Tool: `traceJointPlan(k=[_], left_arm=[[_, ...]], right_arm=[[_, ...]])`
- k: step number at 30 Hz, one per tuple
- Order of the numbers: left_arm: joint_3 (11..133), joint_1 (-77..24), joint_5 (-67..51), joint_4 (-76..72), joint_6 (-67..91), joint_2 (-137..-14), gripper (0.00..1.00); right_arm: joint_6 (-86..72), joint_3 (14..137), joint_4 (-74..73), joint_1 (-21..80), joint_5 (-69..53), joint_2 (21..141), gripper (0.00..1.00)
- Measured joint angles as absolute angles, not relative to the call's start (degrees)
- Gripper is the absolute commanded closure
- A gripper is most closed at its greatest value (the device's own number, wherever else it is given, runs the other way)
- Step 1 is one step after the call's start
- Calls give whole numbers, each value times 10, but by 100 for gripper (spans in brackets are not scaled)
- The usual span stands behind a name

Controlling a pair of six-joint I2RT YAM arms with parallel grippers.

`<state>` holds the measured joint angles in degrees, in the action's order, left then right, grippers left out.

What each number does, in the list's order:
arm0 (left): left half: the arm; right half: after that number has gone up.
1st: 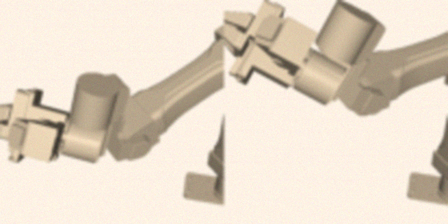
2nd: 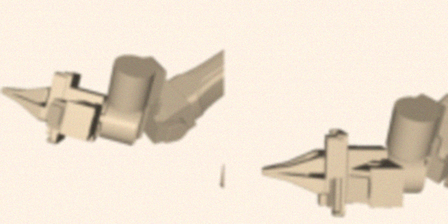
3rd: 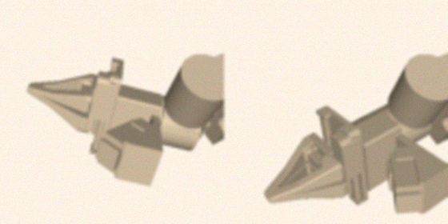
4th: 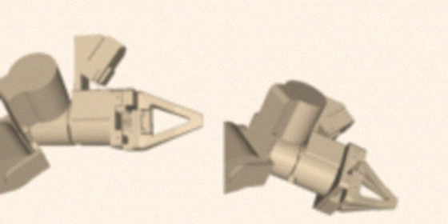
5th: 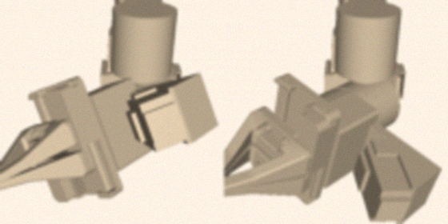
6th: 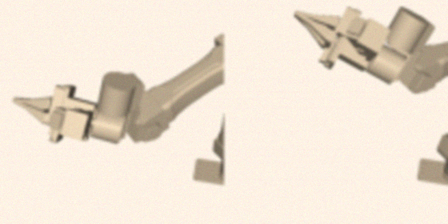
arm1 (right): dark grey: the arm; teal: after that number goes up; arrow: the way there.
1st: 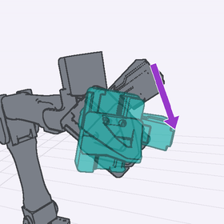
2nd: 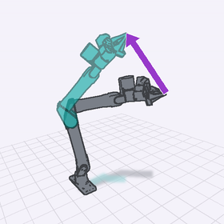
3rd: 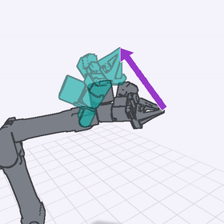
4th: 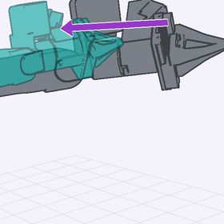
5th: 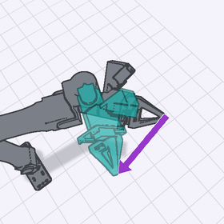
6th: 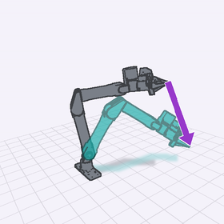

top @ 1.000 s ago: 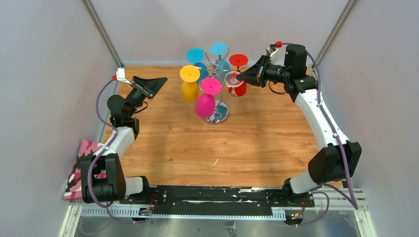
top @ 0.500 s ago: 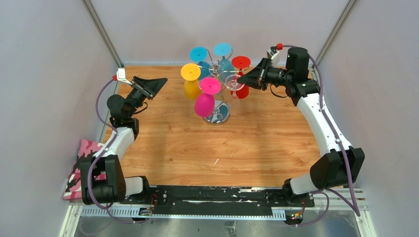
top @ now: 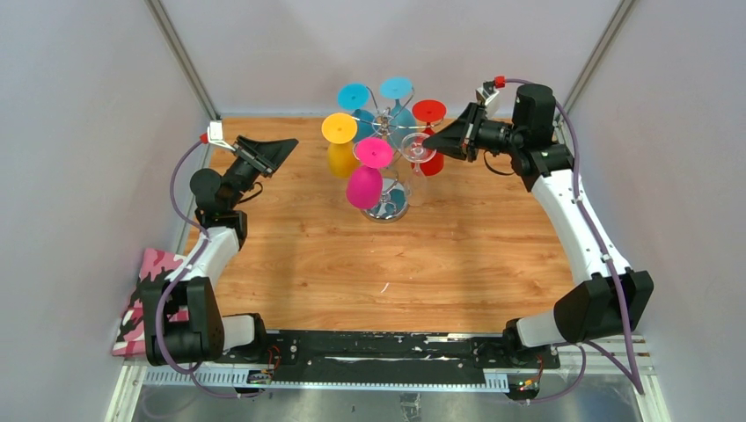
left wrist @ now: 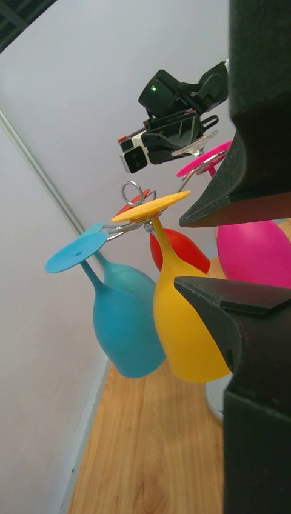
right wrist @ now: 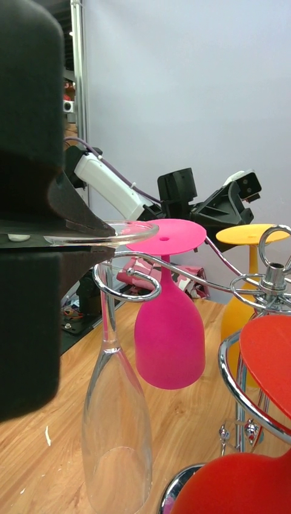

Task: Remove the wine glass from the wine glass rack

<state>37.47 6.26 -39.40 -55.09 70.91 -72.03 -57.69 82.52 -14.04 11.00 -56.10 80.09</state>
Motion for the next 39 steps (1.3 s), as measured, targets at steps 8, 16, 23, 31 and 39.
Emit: traceJointPlan(k=[8, 16, 23, 31, 39], left_arm=[[375, 63, -394, -538, 709, -710, 60], [375, 63, -394, -533, 702, -706, 60], [374, 63, -394, -528, 696, -706, 61], [366, 63, -394, -525, 694, -706, 61], [366, 63, -394, -526, 693, -706, 61]], right_arm=[[-591, 825, -119, 123, -566, 805, 100], [-598, 828, -103, 136, -568, 829, 100], [-609, 830, -82, 136, -563, 853, 100], [-617, 857, -69, 136, -547, 861, 100], [-603, 869, -86, 125, -520, 852, 100]])
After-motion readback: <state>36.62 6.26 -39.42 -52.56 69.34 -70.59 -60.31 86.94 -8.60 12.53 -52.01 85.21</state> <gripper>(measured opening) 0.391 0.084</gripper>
